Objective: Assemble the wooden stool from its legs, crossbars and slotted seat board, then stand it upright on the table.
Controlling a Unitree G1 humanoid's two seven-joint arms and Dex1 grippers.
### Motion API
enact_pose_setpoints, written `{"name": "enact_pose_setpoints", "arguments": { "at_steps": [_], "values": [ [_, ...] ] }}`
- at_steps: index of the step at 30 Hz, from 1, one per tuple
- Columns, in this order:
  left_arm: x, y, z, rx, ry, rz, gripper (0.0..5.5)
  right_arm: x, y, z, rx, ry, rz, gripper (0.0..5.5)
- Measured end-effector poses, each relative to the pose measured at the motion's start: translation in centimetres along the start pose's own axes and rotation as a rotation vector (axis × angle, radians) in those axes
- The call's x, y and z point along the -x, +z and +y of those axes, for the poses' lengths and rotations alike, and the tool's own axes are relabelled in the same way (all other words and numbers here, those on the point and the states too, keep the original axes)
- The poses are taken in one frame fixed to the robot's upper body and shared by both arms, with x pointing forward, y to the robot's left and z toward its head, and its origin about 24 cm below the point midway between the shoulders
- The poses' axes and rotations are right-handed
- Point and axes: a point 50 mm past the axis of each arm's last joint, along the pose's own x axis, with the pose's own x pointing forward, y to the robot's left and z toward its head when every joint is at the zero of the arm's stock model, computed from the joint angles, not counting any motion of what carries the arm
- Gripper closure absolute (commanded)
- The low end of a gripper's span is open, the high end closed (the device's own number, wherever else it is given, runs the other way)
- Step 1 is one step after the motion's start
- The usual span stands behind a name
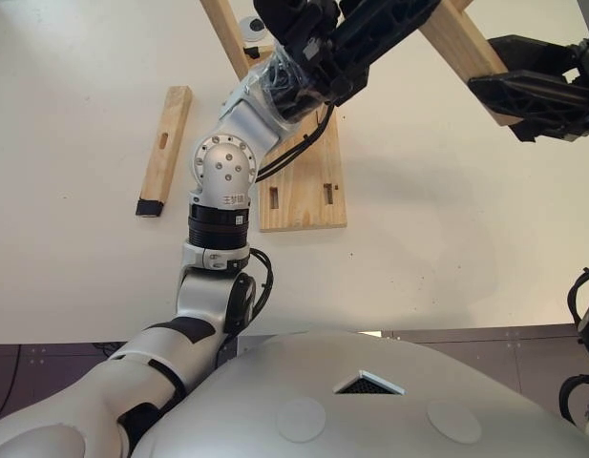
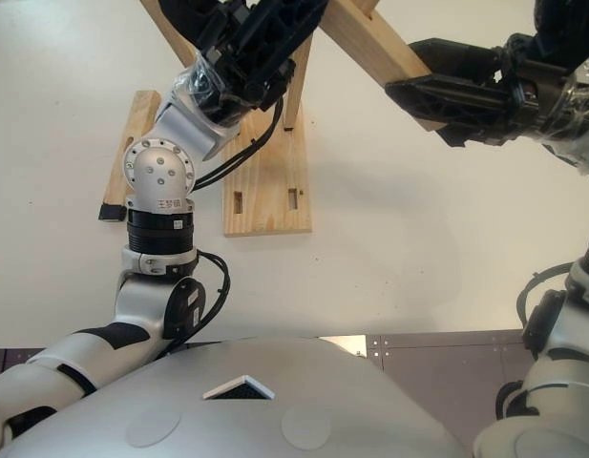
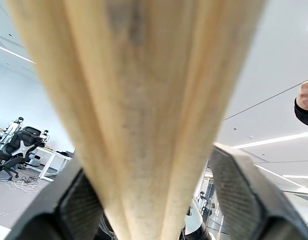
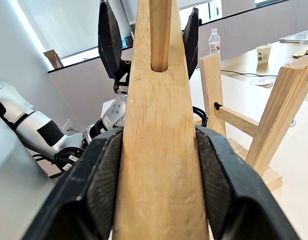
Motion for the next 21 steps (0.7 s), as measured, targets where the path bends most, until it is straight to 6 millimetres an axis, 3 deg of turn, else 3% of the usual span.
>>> {"name": "enact_pose_setpoints", "arguments": {
  "at_steps": [5, 13, 14, 21],
  "values": [
    [0.2, 0.1, 0.1, -0.004, 0.009, -0.002, 3.41, -0.1, 0.0, 0.1, -0.008, 0.005, -0.008, 3.46],
    [0.3, 0.1, 0.3, -0.014, 0.029, -0.003, 3.44, -0.2, -0.2, 0.0, -0.020, -0.019, -0.009, 3.46],
    [0.3, 0.1, 0.4, -0.019, 0.039, -0.007, 3.44, -0.3, -0.3, -0.1, -0.025, -0.025, -0.012, 3.09],
    [1.6, -0.3, 2.0, -0.046, 0.157, 0.036, 3.46, 0.1, -1.3, -1.0, -0.081, -0.063, -0.034, 2.01]
  ]
}}
